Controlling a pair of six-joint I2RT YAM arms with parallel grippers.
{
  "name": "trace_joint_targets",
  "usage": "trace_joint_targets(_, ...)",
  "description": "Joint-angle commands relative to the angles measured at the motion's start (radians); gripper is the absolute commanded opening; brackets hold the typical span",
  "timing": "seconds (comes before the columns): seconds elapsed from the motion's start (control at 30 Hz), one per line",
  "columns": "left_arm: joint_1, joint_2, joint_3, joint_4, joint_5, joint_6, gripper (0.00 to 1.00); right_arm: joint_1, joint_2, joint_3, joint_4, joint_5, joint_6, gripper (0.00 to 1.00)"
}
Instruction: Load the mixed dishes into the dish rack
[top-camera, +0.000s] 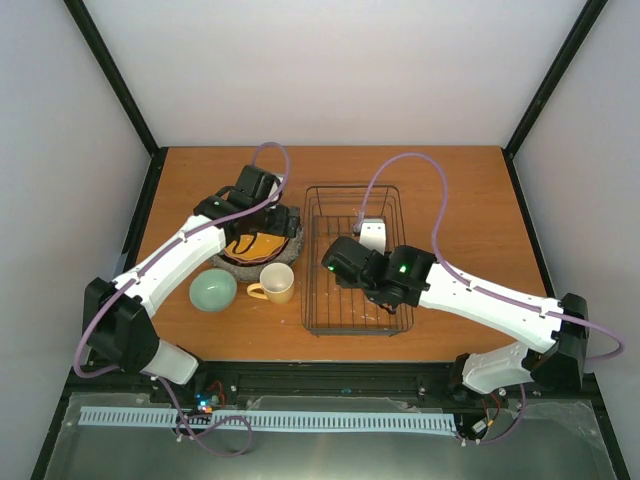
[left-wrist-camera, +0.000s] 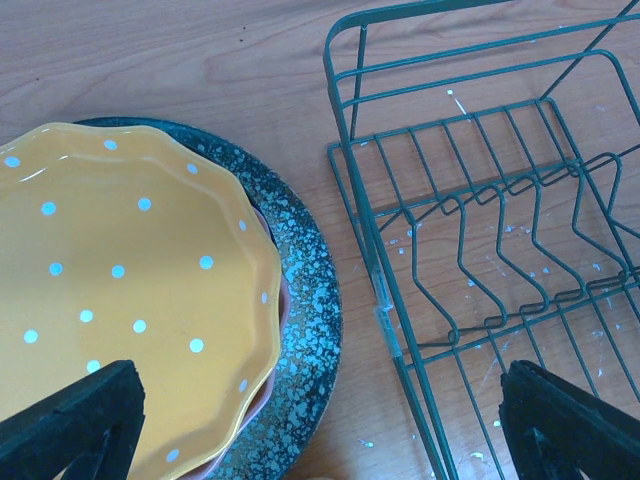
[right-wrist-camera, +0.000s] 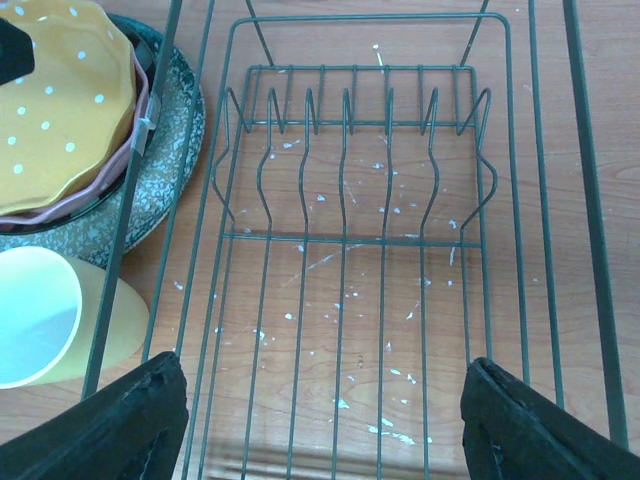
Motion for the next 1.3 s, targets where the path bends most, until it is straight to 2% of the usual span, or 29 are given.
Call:
trace_joint_targets(0.0, -0.003, -0.016, 0.028, -0.007, -0.003, 0.013, 0.97, -0.006, -0.064, -0.003, 0.002, 0.054, 0.007, 0.74)
trace_joint_targets(0.13, -0.002, -0.024, 0.013, 0.001, 0.005, 0.012, 0.98, -0.011, -0.114, -0.019, -0.083, 0.095, 0.092, 0.75)
trace_joint_targets(0.27, -0.003, -0.006, 0.020, 0.011, 0.039, 0.014, 0.98, -0.092, -0.187, -0.067, -0.220, 0.085, 0.165, 0.62)
trace_joint_targets(0.43, -0.003, 0.012, 0.050, 0.007, 0.063, 0.018, 0.97, -0.235, -0.342, -0.165, -0.219, -0.026, 0.076, 0.49)
trace_joint_targets(0.5, -0.003, 0.007, 0.052, 0.009, 0.062, 0.015, 0.97, -0.266, -0.368, -0.185, -0.196, -0.075, 0.018, 0.54)
trace_joint_targets(0.6, -0.003, -0.006, 0.045, 0.010, 0.060, 0.010, 0.97, -0.277, -0.319, -0.200, -0.197, -0.131, -0.037, 0.56)
trace_joint_targets(0.77, -0.003, -0.033, 0.014, 0.011, 0.049, 0.001, 0.97, -0.279, -0.149, -0.218, -0.188, -0.186, -0.094, 0.52)
trace_joint_targets(0.9, -0.003, -0.056, -0.009, 0.007, 0.024, 0.004, 0.97, -0.292, -0.094, -0.222, -0.168, -0.167, -0.120, 0.52)
trace_joint_targets(1.27, -0.003, -0.034, -0.008, 0.015, 0.022, 0.018, 0.98, -0.493, -0.210, -0.339, -0.096, -0.245, -0.241, 0.58)
